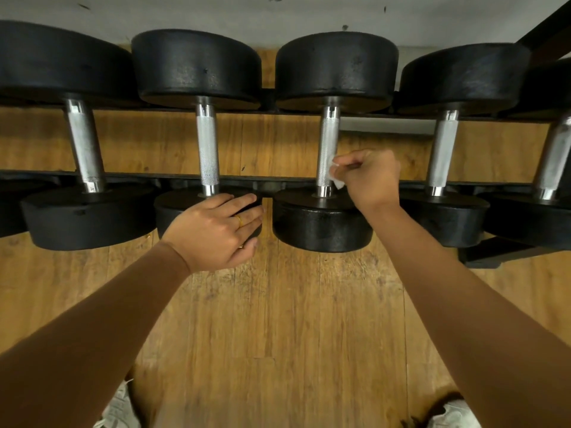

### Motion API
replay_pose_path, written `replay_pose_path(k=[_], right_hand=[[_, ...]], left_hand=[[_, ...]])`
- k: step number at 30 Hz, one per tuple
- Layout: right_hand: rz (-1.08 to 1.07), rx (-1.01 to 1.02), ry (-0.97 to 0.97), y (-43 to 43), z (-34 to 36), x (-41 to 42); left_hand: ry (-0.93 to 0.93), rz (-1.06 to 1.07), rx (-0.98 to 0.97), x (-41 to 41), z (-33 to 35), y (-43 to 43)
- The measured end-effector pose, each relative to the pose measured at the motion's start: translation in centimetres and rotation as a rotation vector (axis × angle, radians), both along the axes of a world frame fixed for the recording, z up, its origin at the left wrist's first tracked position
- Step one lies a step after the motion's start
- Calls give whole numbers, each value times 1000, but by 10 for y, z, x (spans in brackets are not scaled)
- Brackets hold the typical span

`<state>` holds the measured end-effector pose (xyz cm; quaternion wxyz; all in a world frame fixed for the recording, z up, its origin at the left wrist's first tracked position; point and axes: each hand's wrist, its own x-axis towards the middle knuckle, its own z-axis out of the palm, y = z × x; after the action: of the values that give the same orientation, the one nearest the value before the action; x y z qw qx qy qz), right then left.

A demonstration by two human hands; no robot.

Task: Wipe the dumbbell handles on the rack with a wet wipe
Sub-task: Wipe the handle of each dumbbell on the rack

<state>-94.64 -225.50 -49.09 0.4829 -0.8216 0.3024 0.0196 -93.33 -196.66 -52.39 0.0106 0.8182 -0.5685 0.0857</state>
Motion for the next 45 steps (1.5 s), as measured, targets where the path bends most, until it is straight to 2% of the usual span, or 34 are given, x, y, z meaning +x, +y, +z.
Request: replay_pose_path(k=[3, 11, 14, 17, 21, 28, 32, 36, 38, 41, 45], right_hand=[[-56, 1, -41, 3, 2, 2], [35, 31, 109, 2, 3, -13], [-60, 48, -31, 4, 7, -9], [-131, -29, -180, 11, 8, 10], [-207, -99, -210, 16, 1, 43], [50, -310, -80, 16, -1, 11], [97, -415, -143, 16, 9, 30], [0, -394, -202, 18, 9, 43], [45, -436, -135, 24, 2, 25], [141, -397, -47, 21, -1, 8], [133, -378, -62, 10, 5, 24]], left_hand=[[0, -1, 5, 0, 0, 1], [4, -9, 7, 0, 1, 1], [2, -3, 12, 0, 1, 1], [2, -8, 5, 0, 1, 0], [7, -7, 4, 0, 1, 0], [17, -4, -7, 0, 0, 0], [8, -6, 1, 1, 1, 0], [15, -6, 7, 0, 1, 1], [19, -8, 7, 1, 2, 2], [18, -3, 8, 0, 2, 2], [15, -4, 12, 0, 3, 0]])
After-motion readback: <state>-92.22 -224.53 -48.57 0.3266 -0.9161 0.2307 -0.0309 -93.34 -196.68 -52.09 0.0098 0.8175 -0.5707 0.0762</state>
